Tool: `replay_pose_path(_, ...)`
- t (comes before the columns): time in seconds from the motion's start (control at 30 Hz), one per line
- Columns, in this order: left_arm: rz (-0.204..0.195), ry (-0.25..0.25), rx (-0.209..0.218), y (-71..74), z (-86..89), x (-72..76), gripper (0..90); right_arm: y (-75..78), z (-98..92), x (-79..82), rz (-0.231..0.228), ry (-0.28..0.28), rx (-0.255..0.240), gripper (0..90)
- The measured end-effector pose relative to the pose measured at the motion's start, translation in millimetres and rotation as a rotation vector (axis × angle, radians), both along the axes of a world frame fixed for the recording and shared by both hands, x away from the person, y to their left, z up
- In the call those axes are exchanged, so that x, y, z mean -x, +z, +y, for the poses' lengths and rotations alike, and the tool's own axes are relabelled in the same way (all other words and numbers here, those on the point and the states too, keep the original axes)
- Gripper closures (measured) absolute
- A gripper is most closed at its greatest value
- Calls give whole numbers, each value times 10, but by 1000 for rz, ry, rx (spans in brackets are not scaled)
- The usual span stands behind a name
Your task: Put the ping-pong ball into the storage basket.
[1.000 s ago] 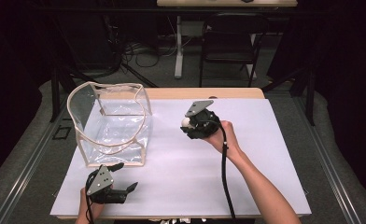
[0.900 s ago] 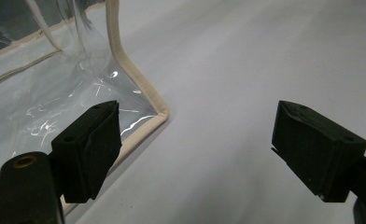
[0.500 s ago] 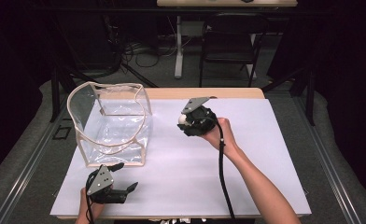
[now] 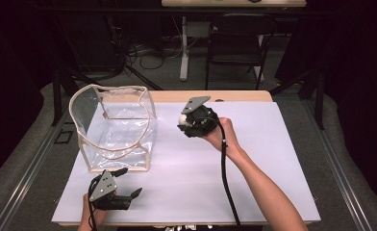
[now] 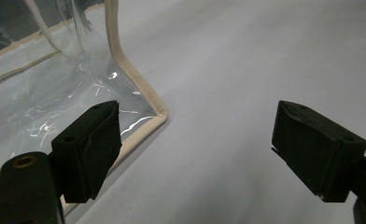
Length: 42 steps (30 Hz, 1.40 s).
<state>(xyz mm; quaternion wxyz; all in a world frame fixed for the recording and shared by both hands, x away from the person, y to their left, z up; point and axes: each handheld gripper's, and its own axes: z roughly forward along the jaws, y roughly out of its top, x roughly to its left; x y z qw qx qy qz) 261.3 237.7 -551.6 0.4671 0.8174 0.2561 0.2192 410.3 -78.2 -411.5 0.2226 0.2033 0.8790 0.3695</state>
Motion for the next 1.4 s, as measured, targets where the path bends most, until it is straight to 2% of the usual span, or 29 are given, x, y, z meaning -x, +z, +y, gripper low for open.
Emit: replay_pose_path(1.4,0,-3,1,0,-1,1,162,260,234,-53,-40,28,5,507)
